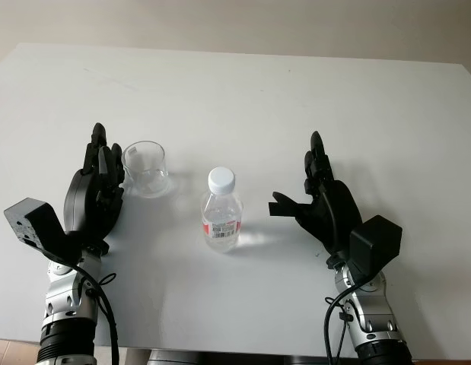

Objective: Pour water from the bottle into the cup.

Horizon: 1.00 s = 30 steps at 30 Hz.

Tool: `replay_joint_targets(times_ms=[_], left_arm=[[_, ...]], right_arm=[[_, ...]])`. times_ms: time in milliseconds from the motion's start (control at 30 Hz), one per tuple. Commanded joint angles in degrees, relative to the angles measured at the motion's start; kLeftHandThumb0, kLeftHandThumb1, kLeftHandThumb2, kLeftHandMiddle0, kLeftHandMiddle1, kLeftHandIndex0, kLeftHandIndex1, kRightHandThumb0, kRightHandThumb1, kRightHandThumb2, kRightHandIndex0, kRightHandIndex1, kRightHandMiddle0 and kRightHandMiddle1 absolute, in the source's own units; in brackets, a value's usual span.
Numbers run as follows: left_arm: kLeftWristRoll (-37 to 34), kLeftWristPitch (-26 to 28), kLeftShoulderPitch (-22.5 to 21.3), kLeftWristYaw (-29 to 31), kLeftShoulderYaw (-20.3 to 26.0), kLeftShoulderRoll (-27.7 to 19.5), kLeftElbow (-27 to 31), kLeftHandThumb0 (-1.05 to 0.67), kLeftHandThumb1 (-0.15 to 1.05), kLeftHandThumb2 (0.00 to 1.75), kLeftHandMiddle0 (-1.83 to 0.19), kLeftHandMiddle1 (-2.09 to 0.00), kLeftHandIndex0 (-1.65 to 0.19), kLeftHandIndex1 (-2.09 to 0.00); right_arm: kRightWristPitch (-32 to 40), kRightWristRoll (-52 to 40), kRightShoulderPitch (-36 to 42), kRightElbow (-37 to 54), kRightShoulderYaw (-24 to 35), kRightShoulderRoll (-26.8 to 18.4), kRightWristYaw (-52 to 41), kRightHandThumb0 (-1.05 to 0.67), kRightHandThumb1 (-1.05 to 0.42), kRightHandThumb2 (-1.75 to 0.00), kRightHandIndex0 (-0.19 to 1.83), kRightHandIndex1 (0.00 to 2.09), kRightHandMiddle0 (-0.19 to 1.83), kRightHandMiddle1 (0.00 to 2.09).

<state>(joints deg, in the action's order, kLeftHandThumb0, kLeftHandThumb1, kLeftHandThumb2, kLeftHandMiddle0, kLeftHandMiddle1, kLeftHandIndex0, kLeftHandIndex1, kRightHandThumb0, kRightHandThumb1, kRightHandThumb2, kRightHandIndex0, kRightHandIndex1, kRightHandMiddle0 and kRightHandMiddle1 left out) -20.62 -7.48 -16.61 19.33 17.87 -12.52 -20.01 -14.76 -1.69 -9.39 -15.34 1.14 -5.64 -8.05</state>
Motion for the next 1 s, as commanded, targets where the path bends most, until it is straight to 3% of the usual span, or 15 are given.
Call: replay_joint_targets(times_ms=[0,400,667,967], left_arm=[[-0.1,0.3,0.5,-0.3,0.1,-0.2,1.2,-0.84,1.05,0.59,0.19,0.0,0.19,0.0],[0.2,0.0,-1.5,-0.2,-0.2,0.2,-1.1,-0.84,1.05,0.59,0.19,0.0,0.19,0.0],[0.2,-1.4,-1.5,0.1,-0.1,0.1,-1.7,-0.85,1.05,0.59,0.19,0.0,0.19,0.0],[-0.7,-1.1,-1.1,-0.1,0.6,0.1,-1.2,-0.84,1.05,0.58,0.19,0.0,0.19,0.0]], right_arm=[[-0.5,0.0,0.8,-0.3,-0.2,0.4,0.0,-0.95,-0.95,-0.05,-0.19,0.0,-0.19,0.0],[0.3,-2.0,-0.6,-1.3,-0.1,-1.2,-4.2,-0.92,-0.95,-0.05,-0.19,0.0,-0.19,0.0],[3.0,-5.6,-0.3,9.0,-3.3,-5.6,-17.0,-0.98,-0.92,-0.05,-0.19,0.0,-0.19,0.0],[3.9,-6.8,0.3,16.7,-6.6,-8.7,-25.2,-1.01,-0.87,-0.05,-0.19,0.0,-0.19,0.0]])
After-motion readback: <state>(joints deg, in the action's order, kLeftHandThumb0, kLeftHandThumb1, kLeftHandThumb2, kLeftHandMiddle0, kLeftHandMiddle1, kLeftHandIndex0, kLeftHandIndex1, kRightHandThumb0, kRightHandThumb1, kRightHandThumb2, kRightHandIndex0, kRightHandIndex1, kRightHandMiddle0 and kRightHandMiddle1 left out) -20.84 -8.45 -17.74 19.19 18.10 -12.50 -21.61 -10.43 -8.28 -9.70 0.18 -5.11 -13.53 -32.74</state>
